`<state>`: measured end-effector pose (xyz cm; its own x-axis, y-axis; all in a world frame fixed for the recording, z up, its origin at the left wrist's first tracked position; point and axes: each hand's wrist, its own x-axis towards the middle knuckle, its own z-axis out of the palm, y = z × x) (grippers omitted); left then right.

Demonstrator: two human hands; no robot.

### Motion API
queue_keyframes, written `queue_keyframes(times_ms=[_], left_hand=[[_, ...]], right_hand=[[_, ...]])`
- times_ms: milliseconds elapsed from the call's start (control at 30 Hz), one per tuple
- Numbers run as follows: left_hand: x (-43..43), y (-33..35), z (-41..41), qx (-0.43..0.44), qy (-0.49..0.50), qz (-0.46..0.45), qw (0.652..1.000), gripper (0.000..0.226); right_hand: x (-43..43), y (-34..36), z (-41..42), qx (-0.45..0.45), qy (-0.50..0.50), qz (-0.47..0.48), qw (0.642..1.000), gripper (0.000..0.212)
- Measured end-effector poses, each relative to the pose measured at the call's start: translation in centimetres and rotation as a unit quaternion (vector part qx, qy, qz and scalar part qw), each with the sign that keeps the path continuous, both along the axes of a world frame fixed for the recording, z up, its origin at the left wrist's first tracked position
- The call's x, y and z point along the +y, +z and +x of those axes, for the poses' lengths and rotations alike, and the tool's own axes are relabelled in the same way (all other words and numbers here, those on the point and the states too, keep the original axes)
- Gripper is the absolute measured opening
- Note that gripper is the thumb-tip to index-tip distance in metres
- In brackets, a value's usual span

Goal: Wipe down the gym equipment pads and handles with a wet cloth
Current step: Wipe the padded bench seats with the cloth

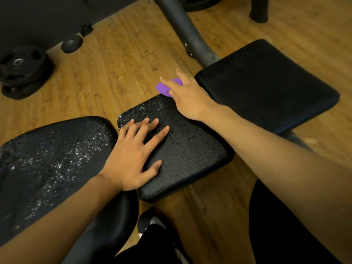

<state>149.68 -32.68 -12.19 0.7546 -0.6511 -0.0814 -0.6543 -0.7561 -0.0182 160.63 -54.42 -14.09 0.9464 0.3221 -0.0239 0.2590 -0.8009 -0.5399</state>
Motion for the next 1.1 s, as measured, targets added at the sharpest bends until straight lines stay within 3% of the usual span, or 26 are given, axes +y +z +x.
queue_keyframes(times_ms=[133, 233, 467, 800, 933, 1100], left_hand=[[0.2, -0.1, 0.0, -0.007, -0.007, -0.010, 1.000, 0.079], [0.2, -0.4, 0.2, -0.010, -0.011, -0.009, 1.000, 0.079], [0.3, -0.5, 0.2, -0.020, -0.012, 0.005, 1.000, 0.078], [0.4, -0.5, 0.1, -0.024, -0.003, 0.022, 0.999, 0.078], [0.4, -0.3, 0.0, -0.052, 0.009, 0.037, 0.998, 0.075], [1.4, 0.4, -2.5, -0.090, 0.108, 0.045, 0.989, 0.073]], right_hand=[[-2.7, -0.2, -9.9, -0.030, -0.016, -0.003, 0.999, 0.068], [-4.2, 0.1, -15.0, -0.030, -0.024, -0.004, 0.999, 0.059], [-0.9, -0.7, -4.7, -0.078, 0.036, -0.081, 0.993, 0.053], [-0.7, -0.4, -5.1, -0.078, 0.023, -0.049, 0.995, 0.059], [-0.6, -0.7, -4.8, -0.105, -0.001, -0.048, 0.993, 0.049], [-0.5, -0.5, -5.5, -0.088, -0.006, -0.041, 0.995, 0.045]])
